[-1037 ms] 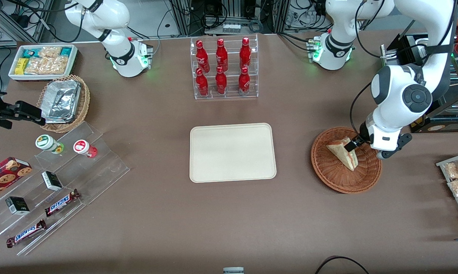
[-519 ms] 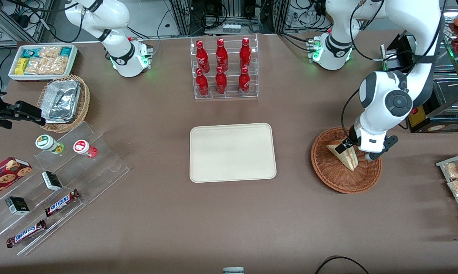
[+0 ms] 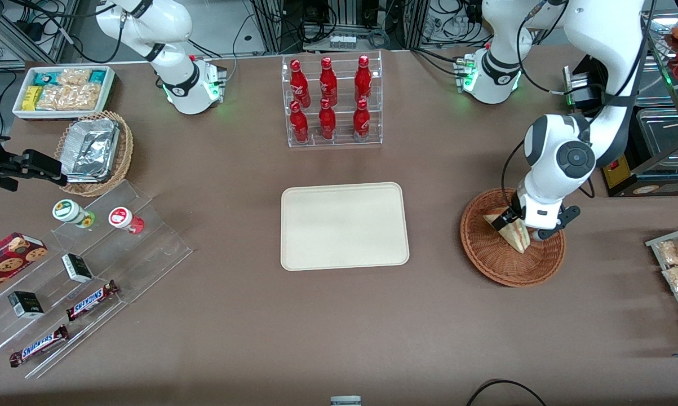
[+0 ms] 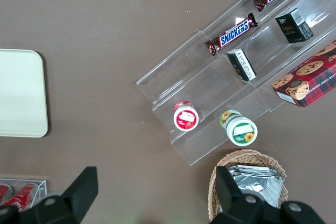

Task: Place sandwich from basket to tray
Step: 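Close the left gripper on the sandwich and lift it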

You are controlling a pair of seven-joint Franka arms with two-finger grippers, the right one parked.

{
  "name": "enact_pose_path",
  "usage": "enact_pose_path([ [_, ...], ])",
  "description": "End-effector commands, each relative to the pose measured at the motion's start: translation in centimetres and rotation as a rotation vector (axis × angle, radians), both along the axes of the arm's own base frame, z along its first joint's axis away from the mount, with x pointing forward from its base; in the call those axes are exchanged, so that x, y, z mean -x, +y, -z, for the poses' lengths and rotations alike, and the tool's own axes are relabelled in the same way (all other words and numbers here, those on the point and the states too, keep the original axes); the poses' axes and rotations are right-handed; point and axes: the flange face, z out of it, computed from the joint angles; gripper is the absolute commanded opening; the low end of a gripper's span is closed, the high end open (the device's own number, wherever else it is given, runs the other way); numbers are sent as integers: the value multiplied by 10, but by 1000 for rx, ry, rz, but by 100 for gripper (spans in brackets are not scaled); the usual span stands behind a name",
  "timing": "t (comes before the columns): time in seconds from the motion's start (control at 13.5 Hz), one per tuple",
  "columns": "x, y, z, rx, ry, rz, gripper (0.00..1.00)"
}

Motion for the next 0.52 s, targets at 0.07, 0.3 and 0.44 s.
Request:
enact_pose_path([
  [0.07, 7, 2, 14, -6, -17, 4, 60],
  [0.3, 9, 2, 7, -8, -10, 4, 0],
  [0.44, 10, 4, -10, -13, 16, 46, 0],
])
